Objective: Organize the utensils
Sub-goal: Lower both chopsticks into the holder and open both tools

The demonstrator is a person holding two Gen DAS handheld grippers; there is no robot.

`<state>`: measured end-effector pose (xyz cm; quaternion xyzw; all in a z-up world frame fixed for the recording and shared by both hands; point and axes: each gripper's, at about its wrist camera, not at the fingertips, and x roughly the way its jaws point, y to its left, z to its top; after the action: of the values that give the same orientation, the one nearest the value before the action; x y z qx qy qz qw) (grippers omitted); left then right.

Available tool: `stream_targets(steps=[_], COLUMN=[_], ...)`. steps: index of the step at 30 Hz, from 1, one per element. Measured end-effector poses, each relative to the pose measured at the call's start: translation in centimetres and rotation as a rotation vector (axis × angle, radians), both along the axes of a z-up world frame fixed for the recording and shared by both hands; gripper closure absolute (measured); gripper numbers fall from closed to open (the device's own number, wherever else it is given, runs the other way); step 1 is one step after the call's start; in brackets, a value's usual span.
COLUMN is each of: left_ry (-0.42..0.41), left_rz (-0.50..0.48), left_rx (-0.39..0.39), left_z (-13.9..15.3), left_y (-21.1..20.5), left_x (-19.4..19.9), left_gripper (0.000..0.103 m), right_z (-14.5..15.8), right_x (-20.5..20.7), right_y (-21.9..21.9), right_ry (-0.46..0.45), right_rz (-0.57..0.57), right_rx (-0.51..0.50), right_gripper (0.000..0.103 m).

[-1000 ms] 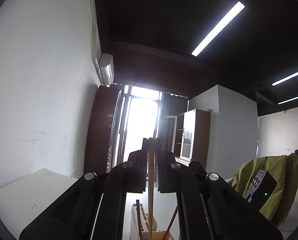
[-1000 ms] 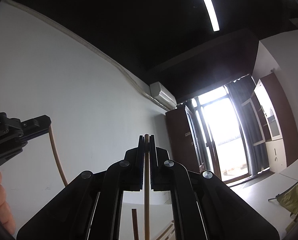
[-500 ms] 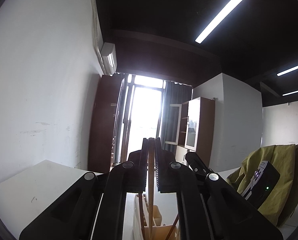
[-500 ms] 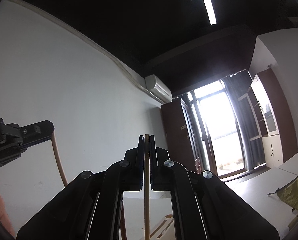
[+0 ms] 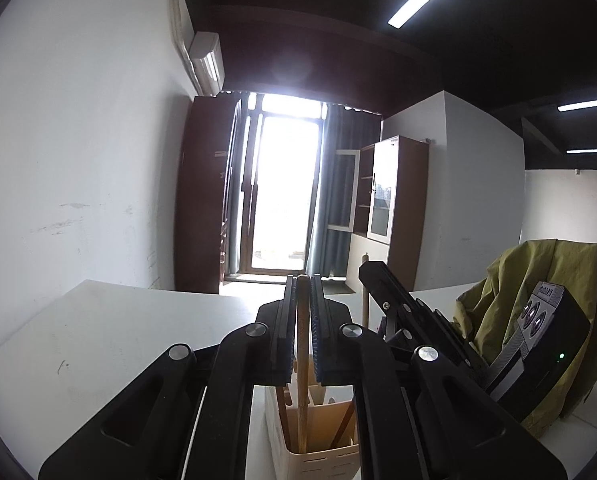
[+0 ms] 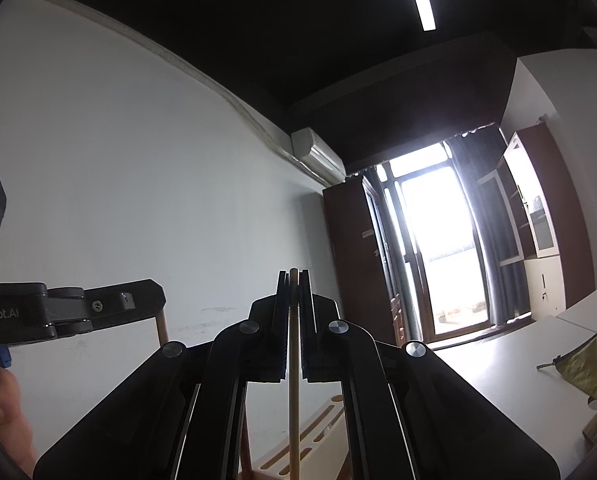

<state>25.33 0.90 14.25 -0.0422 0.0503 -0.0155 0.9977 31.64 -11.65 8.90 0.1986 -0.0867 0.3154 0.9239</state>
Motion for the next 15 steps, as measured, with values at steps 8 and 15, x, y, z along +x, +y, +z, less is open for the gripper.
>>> stream_targets(steps=[8, 15], left_ry=[0.037, 0.083], left_rz=[-0.003, -0.001], left_rx=[0.015, 0.015], left_z=[-1.1, -1.7], left_y=[-0.1, 0.1], left_x=[0.4, 0.8], left_gripper=[0.097, 0.096], right_z=[-0.9, -1.1], right_x=[-0.1, 0.3], right_y=[0.2, 0.3], right_ry=[0.017, 0.063], right_rz=[-0.010, -0.004], right_rx=[-0.028, -0.048], right_gripper=[0.098, 0.097])
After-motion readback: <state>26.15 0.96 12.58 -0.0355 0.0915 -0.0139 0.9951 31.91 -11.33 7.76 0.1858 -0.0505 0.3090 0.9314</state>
